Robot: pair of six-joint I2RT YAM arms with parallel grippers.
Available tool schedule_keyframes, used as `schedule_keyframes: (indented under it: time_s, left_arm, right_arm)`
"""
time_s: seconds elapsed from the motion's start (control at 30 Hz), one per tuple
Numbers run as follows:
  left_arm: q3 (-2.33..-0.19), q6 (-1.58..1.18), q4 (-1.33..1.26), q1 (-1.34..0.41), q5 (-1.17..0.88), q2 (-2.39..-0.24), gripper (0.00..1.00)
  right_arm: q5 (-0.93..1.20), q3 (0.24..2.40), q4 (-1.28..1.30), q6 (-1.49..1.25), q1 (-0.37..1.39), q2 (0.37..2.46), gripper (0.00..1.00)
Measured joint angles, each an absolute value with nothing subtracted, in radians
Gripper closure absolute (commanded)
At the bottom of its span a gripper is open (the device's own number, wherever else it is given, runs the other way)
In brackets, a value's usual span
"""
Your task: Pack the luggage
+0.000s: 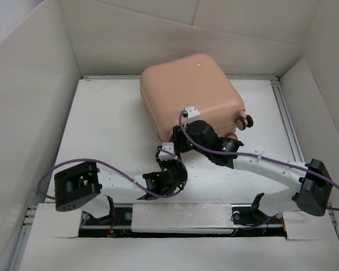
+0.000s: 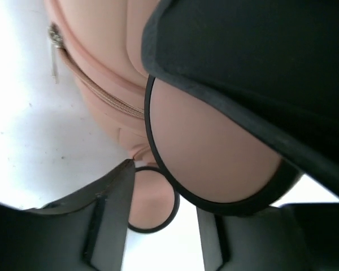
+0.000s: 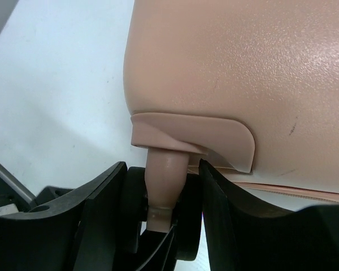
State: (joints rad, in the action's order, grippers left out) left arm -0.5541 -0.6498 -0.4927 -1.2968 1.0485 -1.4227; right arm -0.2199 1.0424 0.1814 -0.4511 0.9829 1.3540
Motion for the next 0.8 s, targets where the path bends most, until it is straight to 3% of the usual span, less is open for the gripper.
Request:
schedule_keyframes:
  time_s: [0.3,0.63,0.8]
  left_arm:
    - [-0.662,-0.725,-0.566,-1.298,1.297,-1.586,1.00]
    - [-0.543,-0.627,-0.659,-1.261,1.248,-1.508,1.00]
    - [-0.434,-0.660,-0.673,-1.121,1.267,-1.370,1.00]
  right_arm:
    - [-0.177,0.985,0.066,-0.477,0.951,1.333,1.00]
    - [-0.159,0.927,0.003,-0.499,0.950,1.286,1.00]
    - [-0.105,0.882,0.012,-0.489,0.939,1.231,1.00]
